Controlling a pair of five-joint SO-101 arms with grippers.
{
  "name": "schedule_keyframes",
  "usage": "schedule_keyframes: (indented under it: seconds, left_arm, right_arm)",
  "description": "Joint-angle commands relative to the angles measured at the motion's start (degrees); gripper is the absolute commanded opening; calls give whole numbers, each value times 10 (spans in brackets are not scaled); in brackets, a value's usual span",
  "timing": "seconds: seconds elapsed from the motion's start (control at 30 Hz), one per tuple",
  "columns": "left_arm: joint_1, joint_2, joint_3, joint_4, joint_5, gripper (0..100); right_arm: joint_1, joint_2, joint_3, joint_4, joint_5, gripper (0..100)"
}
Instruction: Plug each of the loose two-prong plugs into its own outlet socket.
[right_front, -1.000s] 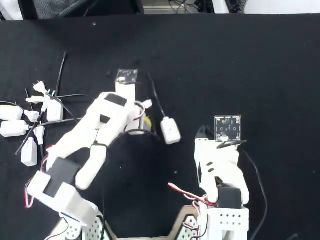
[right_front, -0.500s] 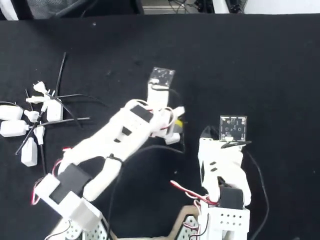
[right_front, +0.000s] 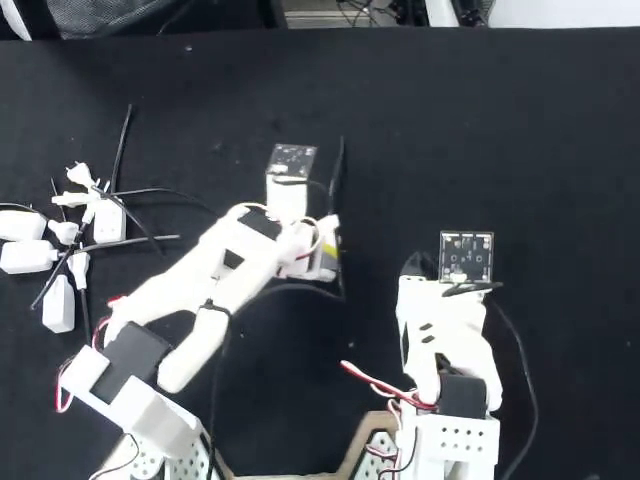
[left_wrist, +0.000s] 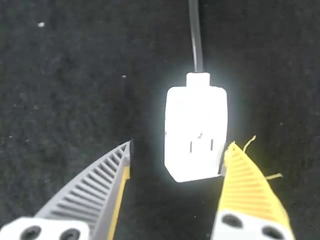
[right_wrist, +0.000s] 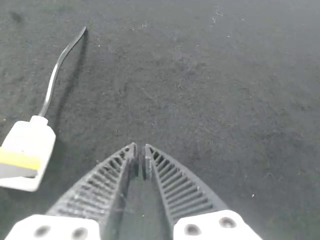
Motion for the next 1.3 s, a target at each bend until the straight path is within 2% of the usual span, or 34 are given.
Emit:
schedule_keyframes:
  seconds: [0.0, 0.4, 0.63, 0.97, 1.27]
  left_arm:
    - [-29, -1, 13, 7, -6, 288]
    - [-58, -20, 7, 7, -7, 288]
    - [-95, -91, 7, 33, -51, 288]
    - [-175, -52, 1, -39, -58, 288]
    - [-233, -47, -42, -43, -58, 288]
  right_arm:
    - [11, -28, -29, -16, -4, 15]
    - [11, -28, -29, -16, -4, 15]
    - [10, -28, -29, -16, -4, 15]
    - [10, -28, -29, -16, -3, 15]
    - [10, -28, -29, -16, -2, 15]
